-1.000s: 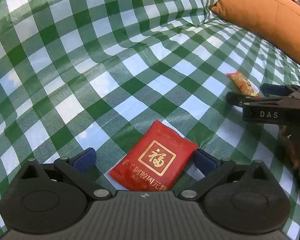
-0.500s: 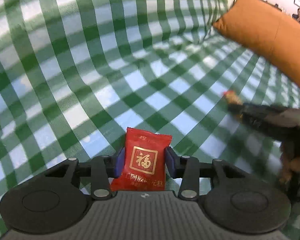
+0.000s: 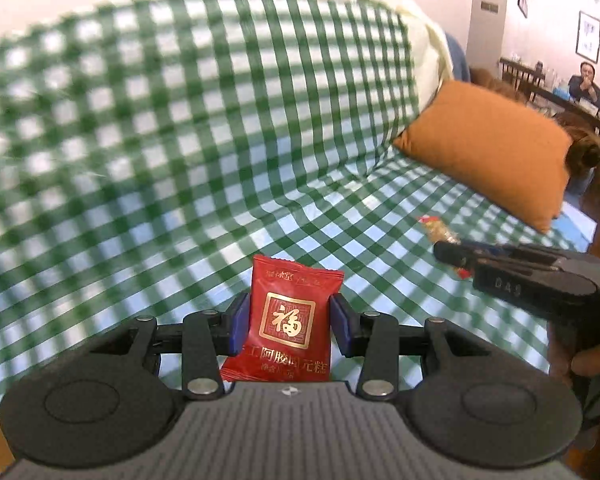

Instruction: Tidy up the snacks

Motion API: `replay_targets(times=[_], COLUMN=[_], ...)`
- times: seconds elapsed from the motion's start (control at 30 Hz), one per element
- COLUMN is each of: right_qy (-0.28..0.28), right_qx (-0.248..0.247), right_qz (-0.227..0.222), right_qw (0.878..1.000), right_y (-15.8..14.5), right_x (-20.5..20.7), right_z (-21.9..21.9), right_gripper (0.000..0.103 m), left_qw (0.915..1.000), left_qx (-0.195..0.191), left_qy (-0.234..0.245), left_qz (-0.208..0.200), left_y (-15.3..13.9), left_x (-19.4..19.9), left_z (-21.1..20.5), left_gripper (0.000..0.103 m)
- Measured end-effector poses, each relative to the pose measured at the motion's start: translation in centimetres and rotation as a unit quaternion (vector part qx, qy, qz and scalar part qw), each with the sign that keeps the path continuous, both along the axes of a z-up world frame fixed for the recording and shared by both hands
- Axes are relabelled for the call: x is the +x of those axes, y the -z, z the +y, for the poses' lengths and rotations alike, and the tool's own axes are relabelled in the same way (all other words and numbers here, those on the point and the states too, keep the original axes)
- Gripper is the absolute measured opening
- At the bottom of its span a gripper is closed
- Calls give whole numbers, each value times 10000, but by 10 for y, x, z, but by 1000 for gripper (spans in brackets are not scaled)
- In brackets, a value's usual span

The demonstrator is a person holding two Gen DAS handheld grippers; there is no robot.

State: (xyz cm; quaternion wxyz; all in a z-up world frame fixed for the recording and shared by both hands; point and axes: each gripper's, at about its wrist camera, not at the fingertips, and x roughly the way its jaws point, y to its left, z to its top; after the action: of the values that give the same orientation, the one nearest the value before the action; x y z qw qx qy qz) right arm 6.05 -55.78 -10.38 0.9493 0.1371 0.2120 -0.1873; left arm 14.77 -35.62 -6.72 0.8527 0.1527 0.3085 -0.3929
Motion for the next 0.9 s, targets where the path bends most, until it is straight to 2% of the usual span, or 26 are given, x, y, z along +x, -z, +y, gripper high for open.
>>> replay_targets(times=[0.1, 0.17, 0.43, 0.7, 0.9], right_qy=[-188, -342, -1323, -2334, -2744], right_qx=[123, 269, 619, 612, 187], right_qz=[-26, 11, 513, 1034, 1121], right_qw=[9997, 9991, 9879, 9649, 9549], right_y=[-27, -39, -45, -44, -57], right_x=[-38, -64, -150, -189, -205], right_z=[52, 86, 211, 330, 379], right_gripper=[22, 22, 22, 22, 22], left_qw=[9998, 9992, 9926, 9771, 9633], left_qx=[-75, -90, 131, 295, -74], left_qy=[-174, -363, -1183, -2089, -2668], left_qz=[-10, 119, 245, 285, 291], left_y=[-24, -35, -39, -22, -30], left_x=[-43, -74, -176, -231, -248], left_z=[51, 91, 232, 342, 397], left_gripper=[47, 47, 47, 47, 48])
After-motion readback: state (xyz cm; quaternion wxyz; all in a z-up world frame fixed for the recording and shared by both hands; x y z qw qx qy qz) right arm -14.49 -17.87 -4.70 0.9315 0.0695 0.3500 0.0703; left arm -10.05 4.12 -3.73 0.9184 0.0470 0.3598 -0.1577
